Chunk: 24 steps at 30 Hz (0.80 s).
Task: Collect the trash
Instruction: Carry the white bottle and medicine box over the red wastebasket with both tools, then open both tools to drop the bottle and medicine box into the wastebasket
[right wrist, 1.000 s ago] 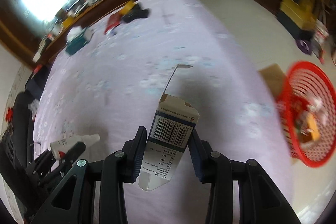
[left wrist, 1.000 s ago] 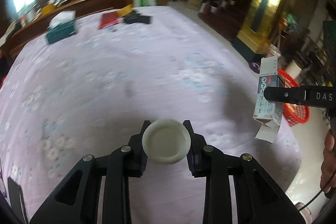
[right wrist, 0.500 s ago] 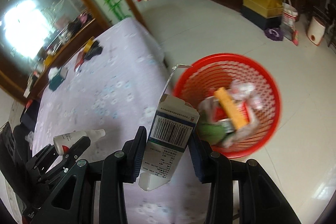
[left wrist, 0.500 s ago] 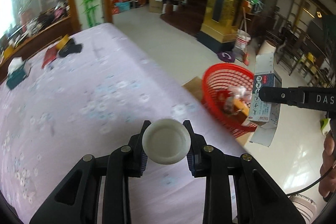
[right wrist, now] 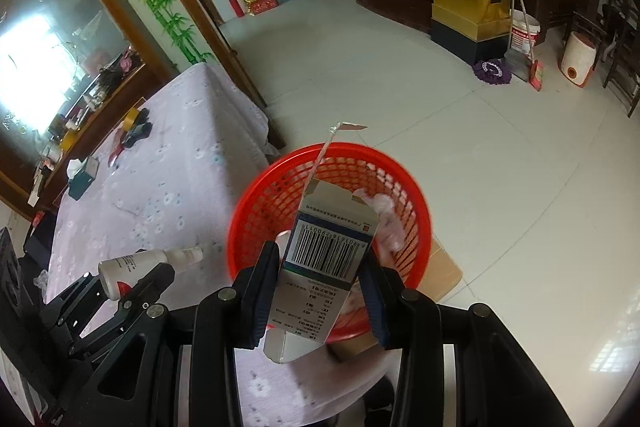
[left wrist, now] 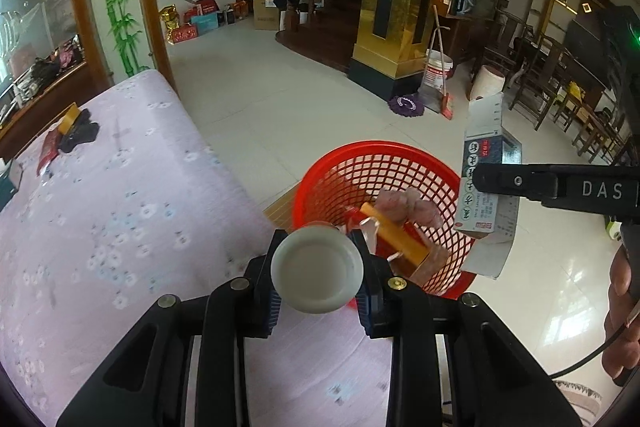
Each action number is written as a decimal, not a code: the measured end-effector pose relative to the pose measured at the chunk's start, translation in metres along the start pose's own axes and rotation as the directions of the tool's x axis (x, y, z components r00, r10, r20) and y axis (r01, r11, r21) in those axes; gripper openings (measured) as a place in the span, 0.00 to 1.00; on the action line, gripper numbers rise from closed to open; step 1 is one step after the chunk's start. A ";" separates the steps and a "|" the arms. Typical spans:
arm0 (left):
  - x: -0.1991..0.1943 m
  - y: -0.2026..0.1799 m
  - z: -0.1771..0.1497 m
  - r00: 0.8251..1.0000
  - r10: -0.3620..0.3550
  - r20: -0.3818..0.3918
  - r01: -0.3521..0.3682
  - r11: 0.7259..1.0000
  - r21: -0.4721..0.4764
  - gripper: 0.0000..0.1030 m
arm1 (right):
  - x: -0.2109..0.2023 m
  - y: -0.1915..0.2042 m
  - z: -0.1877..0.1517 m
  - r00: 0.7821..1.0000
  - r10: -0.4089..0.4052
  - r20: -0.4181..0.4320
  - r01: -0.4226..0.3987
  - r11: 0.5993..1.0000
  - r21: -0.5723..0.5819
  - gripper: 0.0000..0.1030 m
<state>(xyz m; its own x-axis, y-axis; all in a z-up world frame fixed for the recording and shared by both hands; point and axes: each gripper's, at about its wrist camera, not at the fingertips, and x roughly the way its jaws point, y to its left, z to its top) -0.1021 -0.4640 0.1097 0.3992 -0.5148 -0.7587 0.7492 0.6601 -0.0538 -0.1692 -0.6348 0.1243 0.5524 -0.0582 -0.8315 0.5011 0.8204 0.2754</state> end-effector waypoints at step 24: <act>0.079 -0.023 0.017 0.998 -0.027 -0.056 0.023 0.997 -0.074 0.39 | 0.065 -0.032 0.041 0.994 -0.017 -0.110 0.011 0.998 -0.057 0.48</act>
<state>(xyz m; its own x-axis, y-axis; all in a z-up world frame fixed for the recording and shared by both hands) -0.0784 -0.5290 0.0617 0.3485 -0.5008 -0.7923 0.7166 0.6872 -0.1192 -0.1220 -0.6877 0.0813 0.4671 -0.0094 -0.8842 0.4686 0.8506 0.2385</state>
